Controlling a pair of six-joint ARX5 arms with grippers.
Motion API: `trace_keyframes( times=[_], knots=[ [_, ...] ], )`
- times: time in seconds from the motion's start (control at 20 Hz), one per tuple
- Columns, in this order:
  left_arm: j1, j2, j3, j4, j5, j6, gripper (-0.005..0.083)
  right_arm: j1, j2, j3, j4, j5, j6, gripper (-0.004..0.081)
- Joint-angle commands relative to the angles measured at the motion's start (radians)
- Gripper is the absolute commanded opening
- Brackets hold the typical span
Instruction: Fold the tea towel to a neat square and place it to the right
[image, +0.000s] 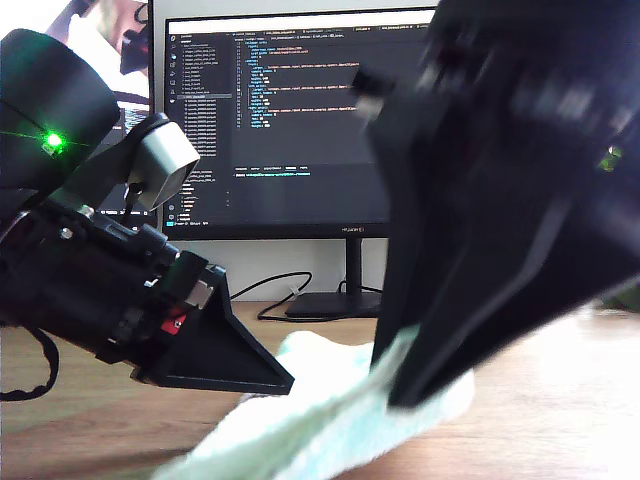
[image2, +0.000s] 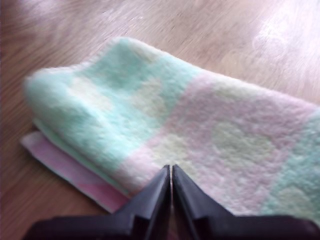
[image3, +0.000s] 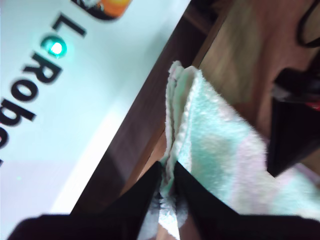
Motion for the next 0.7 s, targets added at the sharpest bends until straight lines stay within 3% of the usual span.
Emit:
trace_keyframes(
  times=[0.0,0.4,0.65],
  knots=[
    [-0.002,-0.002,0.025,0.01,0.001,0.005,-0.0024,0.007,-0.024,-0.014,-0.004,-0.008,0.025,-0.0013],
    [-0.002,0.135,0.094,-0.001,0.041,0.027,-0.0024,0.006,-0.056,-0.014,-0.029,-0.007,0.053,-0.0013],
    [0.013,0.129,0.127,-0.181,0.073,0.097,-0.0024,0.006,-0.056,-0.014,-0.059,0.005,0.104,-0.0013]
  ],
)
